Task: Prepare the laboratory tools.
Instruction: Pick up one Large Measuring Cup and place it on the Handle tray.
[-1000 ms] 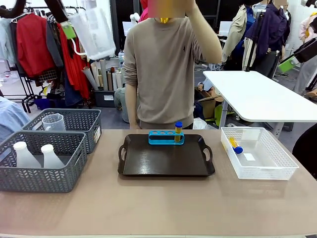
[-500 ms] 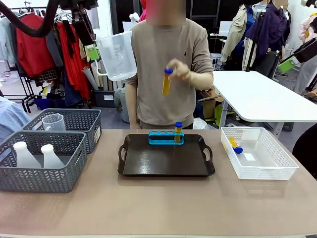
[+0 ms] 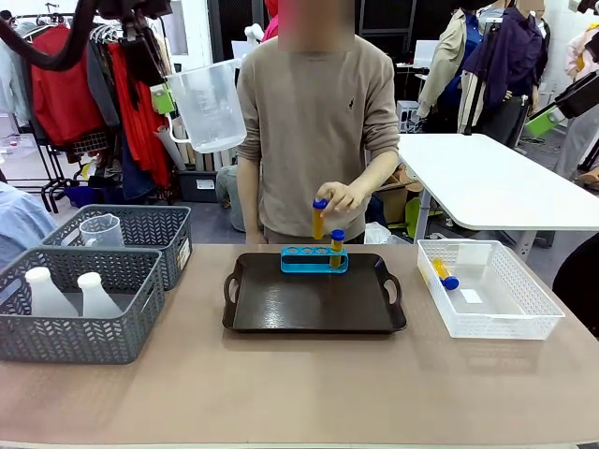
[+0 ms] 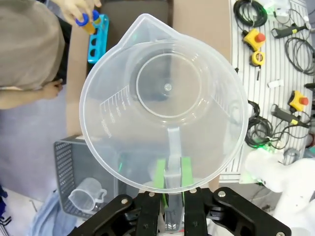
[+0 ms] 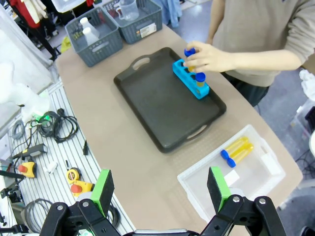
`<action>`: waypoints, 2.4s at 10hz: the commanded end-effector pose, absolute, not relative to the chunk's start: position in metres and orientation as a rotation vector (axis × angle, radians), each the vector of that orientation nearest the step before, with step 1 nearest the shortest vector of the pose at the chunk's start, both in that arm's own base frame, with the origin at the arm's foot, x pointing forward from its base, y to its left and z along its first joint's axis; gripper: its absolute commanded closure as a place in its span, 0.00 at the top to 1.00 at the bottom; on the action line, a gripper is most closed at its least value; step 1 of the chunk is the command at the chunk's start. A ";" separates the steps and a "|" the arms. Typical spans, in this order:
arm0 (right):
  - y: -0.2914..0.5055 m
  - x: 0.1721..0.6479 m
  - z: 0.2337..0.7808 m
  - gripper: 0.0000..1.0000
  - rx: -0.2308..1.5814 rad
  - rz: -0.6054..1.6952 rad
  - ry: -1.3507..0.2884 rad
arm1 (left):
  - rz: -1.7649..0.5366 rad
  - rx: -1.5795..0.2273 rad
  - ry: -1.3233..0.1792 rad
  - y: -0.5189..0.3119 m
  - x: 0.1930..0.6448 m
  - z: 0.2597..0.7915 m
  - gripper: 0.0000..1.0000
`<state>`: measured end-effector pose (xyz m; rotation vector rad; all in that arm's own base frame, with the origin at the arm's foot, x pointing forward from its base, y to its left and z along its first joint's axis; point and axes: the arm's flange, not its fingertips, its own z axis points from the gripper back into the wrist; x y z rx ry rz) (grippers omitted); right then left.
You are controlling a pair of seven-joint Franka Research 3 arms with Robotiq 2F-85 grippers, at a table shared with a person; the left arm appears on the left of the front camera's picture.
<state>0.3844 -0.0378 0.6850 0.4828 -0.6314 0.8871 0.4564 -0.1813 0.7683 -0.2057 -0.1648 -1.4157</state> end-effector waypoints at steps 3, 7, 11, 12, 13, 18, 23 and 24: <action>-0.037 0.384 0.686 1.00 0.493 0.896 -0.645 | -1.416 -0.206 -0.165 -0.181 0.456 0.768 0.00; -0.037 0.384 0.686 1.00 0.493 0.896 -0.645 | -1.416 -0.202 -0.166 -0.183 0.458 0.767 0.00; -0.037 0.384 0.686 1.00 0.493 0.896 -0.645 | -1.611 -0.195 -0.137 -0.276 0.461 0.722 0.00; -0.037 0.384 0.686 1.00 0.493 0.896 -0.645 | -1.639 -0.171 -0.089 -0.301 0.457 0.701 0.00; -0.037 0.384 0.686 1.00 0.493 0.896 -0.645 | -1.653 -0.121 -0.089 -0.324 0.456 0.678 0.00; -0.037 0.384 0.686 1.00 0.493 0.896 -0.645 | -1.657 -0.009 -0.179 -0.411 0.478 0.559 0.00; -0.037 0.384 0.686 1.00 0.493 0.896 -0.645 | -1.669 -0.046 -0.130 -0.427 0.485 0.528 0.00; -0.037 0.384 0.686 1.00 0.493 0.896 -0.645 | -1.669 -0.046 -0.130 -0.427 0.485 0.528 0.00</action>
